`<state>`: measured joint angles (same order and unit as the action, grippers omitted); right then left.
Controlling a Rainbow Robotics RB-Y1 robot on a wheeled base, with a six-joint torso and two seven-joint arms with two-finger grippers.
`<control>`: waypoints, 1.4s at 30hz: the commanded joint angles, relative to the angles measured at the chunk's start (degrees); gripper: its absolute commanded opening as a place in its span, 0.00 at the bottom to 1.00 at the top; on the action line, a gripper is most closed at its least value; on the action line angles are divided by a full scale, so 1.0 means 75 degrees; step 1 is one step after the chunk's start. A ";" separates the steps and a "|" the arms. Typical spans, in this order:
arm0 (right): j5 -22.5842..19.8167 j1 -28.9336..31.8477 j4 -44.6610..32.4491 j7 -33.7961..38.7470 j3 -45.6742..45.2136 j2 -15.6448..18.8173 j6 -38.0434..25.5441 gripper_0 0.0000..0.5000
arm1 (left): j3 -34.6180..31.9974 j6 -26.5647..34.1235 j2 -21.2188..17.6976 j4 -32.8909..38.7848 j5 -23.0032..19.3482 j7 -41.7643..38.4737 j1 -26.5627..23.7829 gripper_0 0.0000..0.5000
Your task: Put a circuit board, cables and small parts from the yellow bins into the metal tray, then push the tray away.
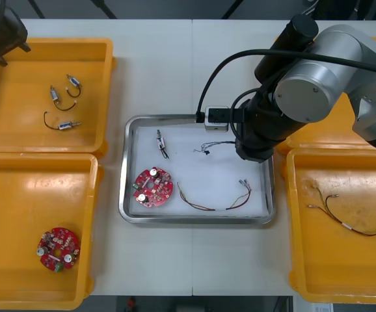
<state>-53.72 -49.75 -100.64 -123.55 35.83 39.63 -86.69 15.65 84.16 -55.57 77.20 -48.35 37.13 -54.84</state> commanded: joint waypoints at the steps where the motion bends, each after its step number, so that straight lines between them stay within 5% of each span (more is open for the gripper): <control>1: 0.0214 -0.0280 0.0400 -0.0367 0.0226 -0.0351 0.0367 0.00 | 0.0573 -0.0826 -0.0348 -0.0391 0.0201 0.0768 -0.0387 1.00; 13: 0.0483 -0.0268 0.1150 -0.0355 0.0718 -0.0527 0.1351 0.02 | 0.1886 -0.2279 -0.0325 -0.0941 0.0412 0.1049 -0.0387 1.00; 17: 0.0460 -0.0268 0.1185 -0.0320 0.0730 -0.0515 0.1422 0.11 | 0.2237 -0.2795 -0.0114 -0.1305 0.0471 0.1236 -0.0387 1.00; 19: 0.0448 -0.0268 0.1185 -0.0308 0.0718 -0.0515 0.1422 0.28 | 0.2343 -0.3006 -0.0020 -0.1492 0.0529 0.1459 -0.0387 1.00; 20: 0.0436 -0.0268 0.1185 -0.0296 0.0730 -0.0503 0.1422 0.28 | 0.2366 -0.3123 0.0074 -0.1656 0.0541 0.1600 -0.0387 1.00; 21: 0.0425 -0.0268 0.1173 -0.0308 0.0718 -0.0503 0.1433 0.57 | 0.2366 -0.3193 0.0120 -0.1762 0.0529 0.1658 -0.0387 1.00; 24: 0.0413 -0.0268 0.1126 -0.0296 0.0706 -0.0444 0.1433 0.99 | 0.2366 -0.3451 0.0308 -0.2055 0.0529 0.1799 -0.0399 1.00; 34: 0.0179 -0.0268 0.0833 -0.0202 0.0343 -0.0339 0.1281 1.00 | 0.2366 -0.3568 0.0683 -0.2148 0.0447 0.1775 -0.0422 1.00; 42: -0.0021 -0.0268 0.0247 0.0149 -0.0594 -0.0257 0.0121 1.00 | 0.2729 -0.3756 0.0800 -0.2172 0.0471 0.1775 -0.0410 1.00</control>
<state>-52.79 -49.78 -95.37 -125.72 36.12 36.73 -83.11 33.61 57.82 -49.88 60.87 -45.13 44.64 -54.86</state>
